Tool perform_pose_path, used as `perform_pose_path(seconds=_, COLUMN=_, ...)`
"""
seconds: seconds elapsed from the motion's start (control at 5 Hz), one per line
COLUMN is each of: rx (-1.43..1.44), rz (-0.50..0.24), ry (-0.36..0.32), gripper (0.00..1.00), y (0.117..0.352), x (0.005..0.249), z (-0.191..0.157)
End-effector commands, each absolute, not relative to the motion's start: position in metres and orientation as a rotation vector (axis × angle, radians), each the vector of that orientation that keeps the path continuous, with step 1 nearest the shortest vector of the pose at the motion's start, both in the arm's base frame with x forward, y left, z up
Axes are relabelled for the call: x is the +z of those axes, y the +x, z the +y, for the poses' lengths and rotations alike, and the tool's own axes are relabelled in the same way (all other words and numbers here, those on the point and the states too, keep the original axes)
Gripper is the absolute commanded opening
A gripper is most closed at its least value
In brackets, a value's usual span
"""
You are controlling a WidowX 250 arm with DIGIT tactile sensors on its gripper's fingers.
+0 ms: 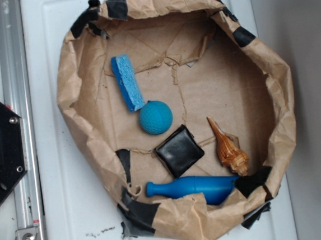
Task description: Grab the blue sponge.
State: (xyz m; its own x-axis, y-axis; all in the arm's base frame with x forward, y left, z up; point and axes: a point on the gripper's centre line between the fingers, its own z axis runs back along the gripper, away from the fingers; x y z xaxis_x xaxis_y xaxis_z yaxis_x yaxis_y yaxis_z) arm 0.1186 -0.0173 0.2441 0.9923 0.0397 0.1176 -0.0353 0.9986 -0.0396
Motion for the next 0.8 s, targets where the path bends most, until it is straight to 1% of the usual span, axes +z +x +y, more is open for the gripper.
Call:
perform_pose_path(seconds=0.0, rx=0.038, rz=-0.119, ry=-0.038, gripper=1.00, y=0.119, x=0.244, z=-0.017)
perform_pose_path(seconds=0.2, rx=0.085, rz=-0.132, ry=0.008, gripper=1.00, y=0.163, x=0.241, z=0.006)
perform_pose_path(seconds=0.4, rx=-0.001, rz=-0.120, ry=0.046, gripper=1.00, y=0.203, x=0.221, z=0.012)
perform_pose_path(seconds=0.6, rx=-0.253, rz=-0.009, ry=0.037, gripper=1.00, y=0.225, x=0.178, z=0.017)
